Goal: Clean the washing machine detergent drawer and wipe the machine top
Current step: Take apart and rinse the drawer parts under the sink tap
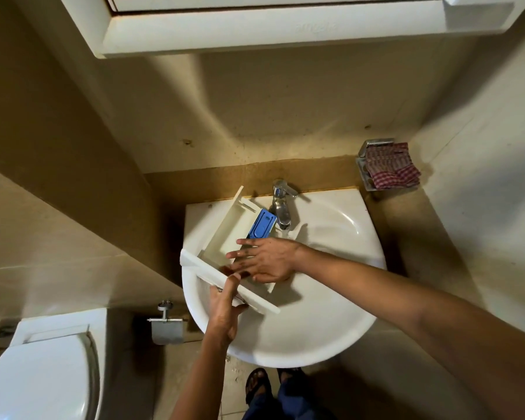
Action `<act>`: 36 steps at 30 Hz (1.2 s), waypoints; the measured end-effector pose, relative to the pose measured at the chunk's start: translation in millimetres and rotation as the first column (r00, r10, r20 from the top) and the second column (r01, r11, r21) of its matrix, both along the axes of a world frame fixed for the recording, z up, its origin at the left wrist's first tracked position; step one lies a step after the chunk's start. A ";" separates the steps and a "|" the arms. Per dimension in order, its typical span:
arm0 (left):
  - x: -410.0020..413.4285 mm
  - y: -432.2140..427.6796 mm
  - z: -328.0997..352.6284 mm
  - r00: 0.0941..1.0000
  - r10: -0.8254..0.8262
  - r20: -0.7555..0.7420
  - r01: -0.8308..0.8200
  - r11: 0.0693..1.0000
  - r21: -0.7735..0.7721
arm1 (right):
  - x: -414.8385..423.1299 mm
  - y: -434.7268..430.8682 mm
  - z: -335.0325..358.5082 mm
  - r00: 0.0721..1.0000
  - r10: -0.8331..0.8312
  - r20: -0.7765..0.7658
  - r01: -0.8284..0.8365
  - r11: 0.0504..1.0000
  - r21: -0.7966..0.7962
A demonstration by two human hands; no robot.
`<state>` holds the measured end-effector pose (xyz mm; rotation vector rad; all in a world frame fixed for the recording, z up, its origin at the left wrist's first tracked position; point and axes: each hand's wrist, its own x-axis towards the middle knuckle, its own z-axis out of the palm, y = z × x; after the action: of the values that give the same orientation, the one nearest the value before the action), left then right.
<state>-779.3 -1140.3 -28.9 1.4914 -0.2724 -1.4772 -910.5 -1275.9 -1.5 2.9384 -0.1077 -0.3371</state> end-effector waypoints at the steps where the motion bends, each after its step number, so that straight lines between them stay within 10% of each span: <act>1: -1.6 -0.6 -0.6 1.000 0.005 -0.002 -0.005 1.000 0.021 | 7.0 2.7 -1.7 0.991 -0.119 0.060 0.119 0.993 0.002; 5: -12.5 -2.6 5.8 1.000 -0.013 0.003 0.013 0.999 0.046 | 35.8 23.5 -6.1 0.869 -0.474 0.144 0.451 0.877 0.164; 16: 8.9 -5.6 11.0 0.995 0.102 0.016 -0.103 0.994 0.036 | -59.0 24.9 -19.0 0.999 -0.040 -0.016 0.043 0.963 0.267; 22: 3.5 -7.9 13.6 0.989 0.139 0.057 -0.137 0.990 -0.024 | -68.2 21.7 -23.8 0.846 -0.526 0.081 0.518 0.849 0.101; 28: 4.0 -7.8 18.5 0.989 0.134 0.057 -0.132 0.991 -0.029 | -60.0 62.4 -40.9 0.931 -0.359 0.069 0.321 0.893 0.316; 36: 3.3 -10.2 34.3 0.952 0.025 0.305 -0.013 0.999 -0.042 | -39.0 34.6 -37.1 0.407 -0.892 0.197 0.764 0.450 0.461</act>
<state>-776.1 -1150.5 5.3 1.6846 -0.4688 -1.2151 -949.5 -1241.3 -38.6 2.8844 -1.8247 0.2225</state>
